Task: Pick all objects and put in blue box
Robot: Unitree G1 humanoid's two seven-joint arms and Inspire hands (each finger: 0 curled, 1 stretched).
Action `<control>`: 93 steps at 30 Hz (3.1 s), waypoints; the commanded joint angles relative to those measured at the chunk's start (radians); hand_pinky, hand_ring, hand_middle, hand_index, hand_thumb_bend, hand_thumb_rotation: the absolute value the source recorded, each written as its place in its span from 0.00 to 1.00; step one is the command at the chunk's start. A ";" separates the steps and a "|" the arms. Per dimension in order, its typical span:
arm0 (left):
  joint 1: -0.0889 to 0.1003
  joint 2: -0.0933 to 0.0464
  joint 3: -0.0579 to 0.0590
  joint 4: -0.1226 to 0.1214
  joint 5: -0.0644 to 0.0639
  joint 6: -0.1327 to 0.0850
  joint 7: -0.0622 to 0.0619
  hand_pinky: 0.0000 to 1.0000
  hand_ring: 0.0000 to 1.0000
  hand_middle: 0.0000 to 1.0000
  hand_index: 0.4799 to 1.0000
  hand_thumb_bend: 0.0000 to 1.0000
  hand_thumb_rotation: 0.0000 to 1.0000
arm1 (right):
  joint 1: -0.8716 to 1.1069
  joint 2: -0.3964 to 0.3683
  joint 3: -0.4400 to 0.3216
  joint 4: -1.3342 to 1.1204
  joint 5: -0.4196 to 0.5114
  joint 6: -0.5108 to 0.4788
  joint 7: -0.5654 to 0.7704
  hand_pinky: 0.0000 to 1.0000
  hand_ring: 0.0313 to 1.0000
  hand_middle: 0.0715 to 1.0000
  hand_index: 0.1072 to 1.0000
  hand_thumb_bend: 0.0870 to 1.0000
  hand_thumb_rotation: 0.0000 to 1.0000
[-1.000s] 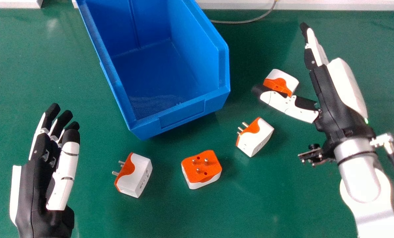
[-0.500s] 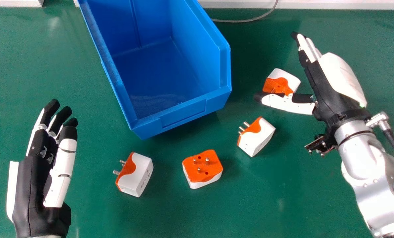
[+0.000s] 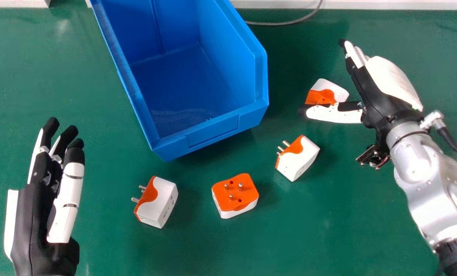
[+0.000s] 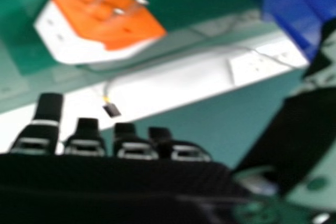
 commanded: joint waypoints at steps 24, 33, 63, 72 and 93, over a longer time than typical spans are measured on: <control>0.026 0.001 0.015 -0.029 -0.029 -0.013 -0.017 1.00 0.93 0.94 0.97 0.41 0.68 | -0.338 0.027 0.205 0.446 -0.085 0.079 0.036 0.90 0.99 1.00 0.98 0.55 0.47; 0.031 0.001 0.020 -0.023 -0.042 -0.007 -0.018 1.00 0.93 0.94 0.96 0.42 0.68 | -0.407 0.035 0.221 0.568 -0.070 0.064 0.038 0.91 1.00 1.00 0.98 0.55 0.45; 0.068 -0.019 0.012 -0.058 -0.039 0.036 0.010 0.95 0.90 0.89 0.79 0.44 0.70 | -0.550 0.063 0.274 0.735 -0.078 0.114 0.086 0.85 0.99 1.00 0.98 0.55 0.48; 0.070 -0.025 0.007 -0.058 -0.046 0.034 0.002 0.96 0.90 0.89 0.81 0.44 0.71 | -0.563 0.070 0.289 0.730 -0.077 0.112 0.110 0.83 0.97 1.00 0.97 0.56 0.48; 0.093 -0.030 0.005 -0.086 -0.056 0.046 -0.012 0.97 0.91 0.90 0.84 0.43 0.72 | -0.612 0.106 0.291 0.790 -0.056 0.101 0.123 0.85 0.98 1.00 0.98 0.55 0.45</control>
